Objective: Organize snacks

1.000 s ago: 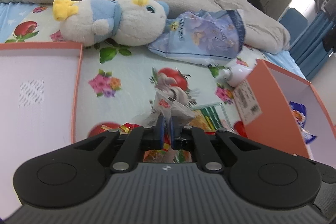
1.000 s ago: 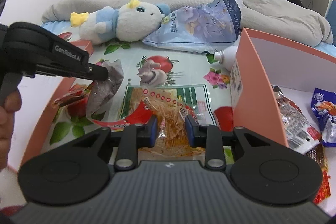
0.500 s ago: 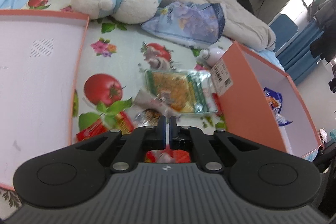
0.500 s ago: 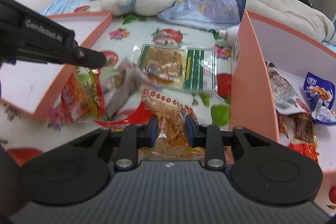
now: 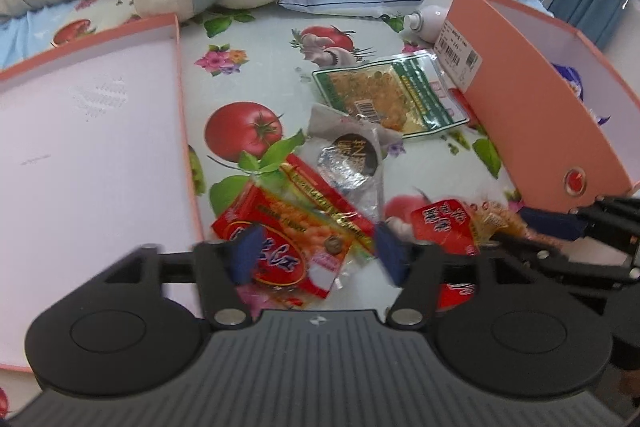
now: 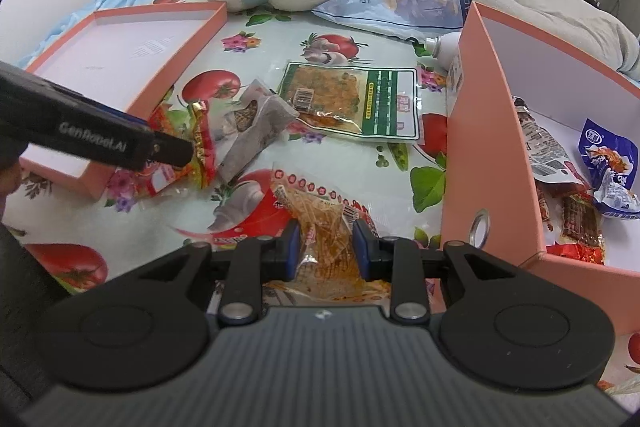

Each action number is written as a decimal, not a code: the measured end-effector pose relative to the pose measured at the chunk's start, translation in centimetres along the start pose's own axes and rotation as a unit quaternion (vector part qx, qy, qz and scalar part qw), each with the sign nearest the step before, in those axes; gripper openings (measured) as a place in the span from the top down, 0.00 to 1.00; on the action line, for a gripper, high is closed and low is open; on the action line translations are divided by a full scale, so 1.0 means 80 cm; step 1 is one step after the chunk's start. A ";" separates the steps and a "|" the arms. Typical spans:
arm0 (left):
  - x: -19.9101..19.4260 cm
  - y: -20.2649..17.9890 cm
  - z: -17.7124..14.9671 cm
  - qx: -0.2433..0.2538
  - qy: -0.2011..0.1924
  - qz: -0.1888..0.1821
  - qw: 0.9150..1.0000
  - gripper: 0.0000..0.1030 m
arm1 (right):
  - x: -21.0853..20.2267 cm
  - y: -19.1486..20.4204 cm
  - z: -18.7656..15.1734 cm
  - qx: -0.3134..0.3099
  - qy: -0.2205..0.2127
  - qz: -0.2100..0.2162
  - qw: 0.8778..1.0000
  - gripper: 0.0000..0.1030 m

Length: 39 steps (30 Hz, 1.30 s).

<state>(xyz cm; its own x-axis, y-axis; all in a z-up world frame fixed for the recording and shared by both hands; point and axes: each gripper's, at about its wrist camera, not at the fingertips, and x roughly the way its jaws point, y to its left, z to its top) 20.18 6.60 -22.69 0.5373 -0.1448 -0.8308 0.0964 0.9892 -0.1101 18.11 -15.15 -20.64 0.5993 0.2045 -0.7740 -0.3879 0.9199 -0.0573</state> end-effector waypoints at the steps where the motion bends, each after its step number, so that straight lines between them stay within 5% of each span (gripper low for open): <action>1: 0.000 0.000 -0.001 0.005 0.000 0.006 1.000 0.15 | 0.000 0.000 -0.001 0.000 0.000 0.001 1.000 0.70; 9: 0.011 -0.016 -0.004 0.100 0.012 0.031 0.994 0.15 | 0.000 -0.002 -0.004 0.002 0.002 0.002 1.000 0.70; 19: 0.045 -0.044 -0.005 0.252 0.061 0.067 0.963 0.14 | -0.003 -0.005 -0.012 0.001 0.006 0.009 1.000 0.70; 30: 0.068 -0.012 0.018 0.174 0.102 0.008 0.979 0.12 | -0.002 -0.008 -0.018 0.013 0.013 0.021 1.000 0.70; 39: 0.056 -0.011 0.004 0.138 0.086 -0.007 0.987 0.31 | -0.002 -0.008 -0.016 0.018 0.013 0.028 0.999 0.70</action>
<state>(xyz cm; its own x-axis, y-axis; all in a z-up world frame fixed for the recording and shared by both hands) 22.79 5.07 -26.11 0.3866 -0.1298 -0.9130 0.3402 0.9403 0.0103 17.34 -16.21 -21.28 0.5590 0.2478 -0.7913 -0.3947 0.9188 0.0088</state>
